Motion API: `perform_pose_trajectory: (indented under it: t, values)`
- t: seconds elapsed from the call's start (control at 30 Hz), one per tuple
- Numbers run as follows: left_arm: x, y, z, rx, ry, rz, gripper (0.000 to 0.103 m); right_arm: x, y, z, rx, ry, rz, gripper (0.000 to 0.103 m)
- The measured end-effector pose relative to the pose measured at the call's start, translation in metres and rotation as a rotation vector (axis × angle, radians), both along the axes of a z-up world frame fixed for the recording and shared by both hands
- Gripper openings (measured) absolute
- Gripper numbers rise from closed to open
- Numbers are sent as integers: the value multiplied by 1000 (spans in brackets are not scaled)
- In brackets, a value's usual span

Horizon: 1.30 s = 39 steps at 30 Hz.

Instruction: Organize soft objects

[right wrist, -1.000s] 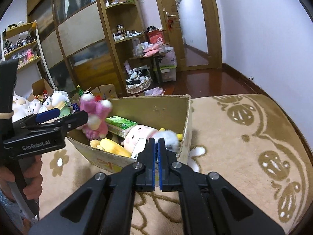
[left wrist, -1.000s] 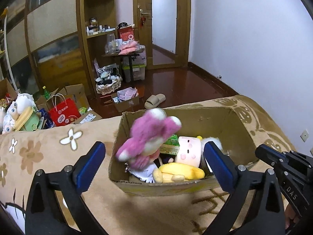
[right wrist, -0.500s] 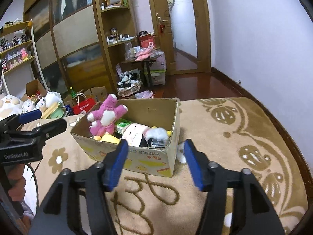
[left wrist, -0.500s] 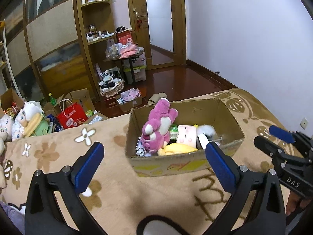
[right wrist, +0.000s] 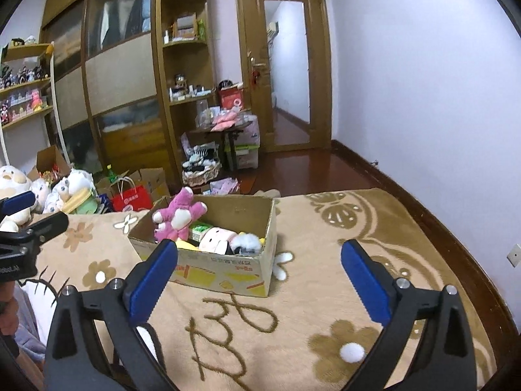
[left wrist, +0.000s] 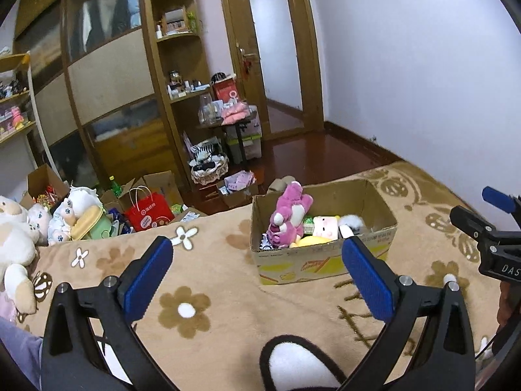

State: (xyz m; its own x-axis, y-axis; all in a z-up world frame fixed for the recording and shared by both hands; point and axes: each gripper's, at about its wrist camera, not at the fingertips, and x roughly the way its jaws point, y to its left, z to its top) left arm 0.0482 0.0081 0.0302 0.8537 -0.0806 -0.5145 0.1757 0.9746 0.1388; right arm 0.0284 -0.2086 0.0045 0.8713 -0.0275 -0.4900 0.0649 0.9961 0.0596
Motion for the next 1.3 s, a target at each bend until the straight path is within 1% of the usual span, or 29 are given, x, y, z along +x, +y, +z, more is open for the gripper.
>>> perform_pose_trajectory:
  t: [0.17,0.23,0.37,0.43,0.7,1.0,1.3]
  values:
    - [-21,7,10,-18,-48,8,102,-20,-4,11,-16,-49,-25,103]
    - [-25,6,10,-22,-48,2,102,-27,-5,15,-17,-64,-37,103]
    - [-29,1,8,7,-56,16,102,-35,-8,19,-23,-85,-48,103]
    - [-29,0,6,1,-52,6,102,-37,-9,19,-28,-89,-47,103]
    - [-25,-2,-1,0,-49,19,102,-30,-15,8,0,-57,-40,103]
    - [-7,-5,-13,3,-28,52,102,-20,-23,-7,4,-38,-52,103]
    - [-2,-6,-16,10,-36,63,102,-16,-25,-12,8,-34,-57,103]
